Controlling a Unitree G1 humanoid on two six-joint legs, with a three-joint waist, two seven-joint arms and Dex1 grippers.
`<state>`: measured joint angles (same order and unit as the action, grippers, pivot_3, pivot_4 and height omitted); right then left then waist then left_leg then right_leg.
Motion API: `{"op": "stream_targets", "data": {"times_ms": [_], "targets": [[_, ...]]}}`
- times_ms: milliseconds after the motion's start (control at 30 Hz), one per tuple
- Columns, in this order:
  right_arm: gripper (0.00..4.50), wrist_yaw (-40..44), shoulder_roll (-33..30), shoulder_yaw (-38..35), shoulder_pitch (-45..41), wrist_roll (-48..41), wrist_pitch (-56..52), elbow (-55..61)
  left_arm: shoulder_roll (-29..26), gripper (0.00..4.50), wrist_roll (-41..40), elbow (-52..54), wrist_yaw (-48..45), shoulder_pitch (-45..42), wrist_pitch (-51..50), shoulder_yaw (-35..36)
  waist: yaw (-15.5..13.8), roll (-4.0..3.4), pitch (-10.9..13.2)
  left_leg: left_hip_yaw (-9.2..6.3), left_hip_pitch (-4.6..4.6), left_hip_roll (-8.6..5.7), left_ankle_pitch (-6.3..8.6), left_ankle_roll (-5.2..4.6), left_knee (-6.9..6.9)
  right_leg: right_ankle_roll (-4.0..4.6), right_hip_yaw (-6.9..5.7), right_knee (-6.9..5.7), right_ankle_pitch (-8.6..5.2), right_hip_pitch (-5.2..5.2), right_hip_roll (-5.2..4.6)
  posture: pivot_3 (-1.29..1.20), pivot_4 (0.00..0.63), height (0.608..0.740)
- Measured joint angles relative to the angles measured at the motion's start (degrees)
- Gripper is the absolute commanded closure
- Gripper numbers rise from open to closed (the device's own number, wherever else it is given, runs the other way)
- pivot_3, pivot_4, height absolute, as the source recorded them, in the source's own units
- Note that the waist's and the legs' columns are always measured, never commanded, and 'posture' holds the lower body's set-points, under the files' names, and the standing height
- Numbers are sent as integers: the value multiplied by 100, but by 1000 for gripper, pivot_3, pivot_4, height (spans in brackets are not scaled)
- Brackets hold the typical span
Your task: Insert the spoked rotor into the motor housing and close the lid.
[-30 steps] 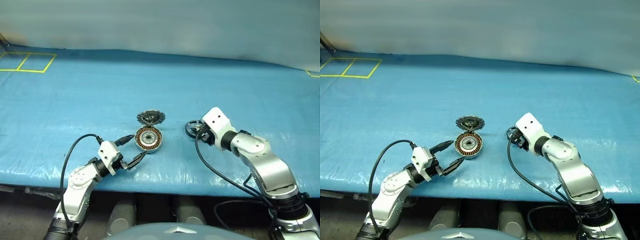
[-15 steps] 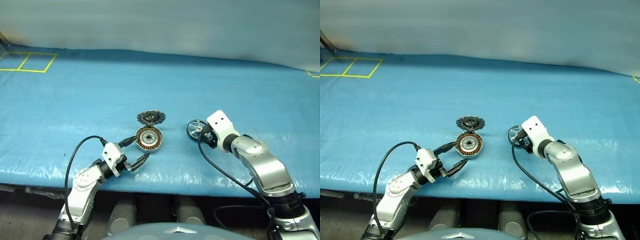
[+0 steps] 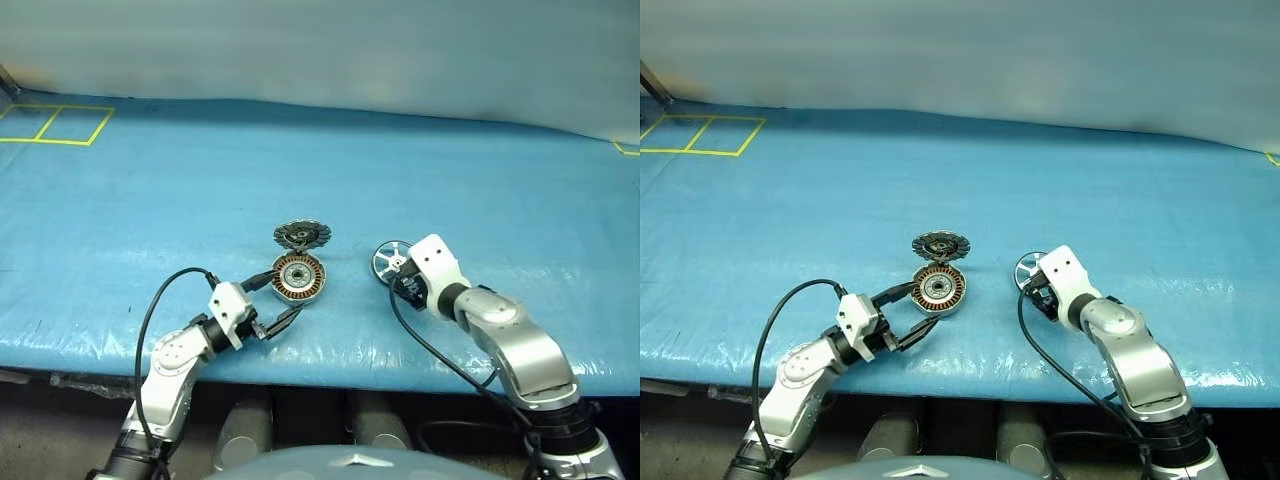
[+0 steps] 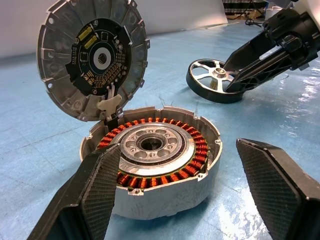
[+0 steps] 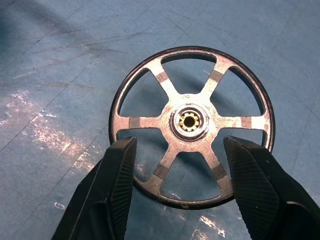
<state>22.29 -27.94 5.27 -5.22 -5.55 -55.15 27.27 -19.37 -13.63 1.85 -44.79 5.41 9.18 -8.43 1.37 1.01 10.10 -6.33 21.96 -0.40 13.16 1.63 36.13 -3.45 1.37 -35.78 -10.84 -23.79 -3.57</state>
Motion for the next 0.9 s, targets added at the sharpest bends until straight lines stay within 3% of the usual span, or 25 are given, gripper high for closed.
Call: {"op": "stream_targets", "data": {"times_ms": [33,133,233,600,767,900], "targets": [[1562,-14,59,-28,-4,-11,24,-41,-2,477,0,-15,-16,-17,2,0,-1,0,0,0,0,0,0,0,0,0,0,0,0,0,0,0,150,740],[2121,-36,175,-69,-19,-43,133,-177,-2,477,2,-54,-29,-66,3,-1,0,1,-1,0,-3,0,0,0,0,0,0,0,0,3,0,0,150,740],[3001,-91,262,-80,-34,-43,227,-249,-8,477,2,-101,-32,-107,14,1,5,2,-2,0,-6,1,0,0,0,0,0,-1,0,5,0,0,150,740],[3015,-65,703,-293,207,-355,529,-203,-202,477,-27,-129,-126,-158,3,22,16,4,-4,-2,-4,2,0,0,-1,0,-1,-2,0,2,2,0,150,740],[3015,366,1004,-710,474,-1258,578,170,-227,477,-278,-106,-165,-159,-98,153,16,-2,1,-2,2,2,0,0,-1,0,0,0,0,-2,1,0,150,740],[3015,845,898,-912,539,-2051,500,495,-230,477,-321,-86,-216,-125,-171,154,17,-3,1,-3,1,2,0,0,-1,0,-1,-1,0,-1,1,0,150,740]]}}
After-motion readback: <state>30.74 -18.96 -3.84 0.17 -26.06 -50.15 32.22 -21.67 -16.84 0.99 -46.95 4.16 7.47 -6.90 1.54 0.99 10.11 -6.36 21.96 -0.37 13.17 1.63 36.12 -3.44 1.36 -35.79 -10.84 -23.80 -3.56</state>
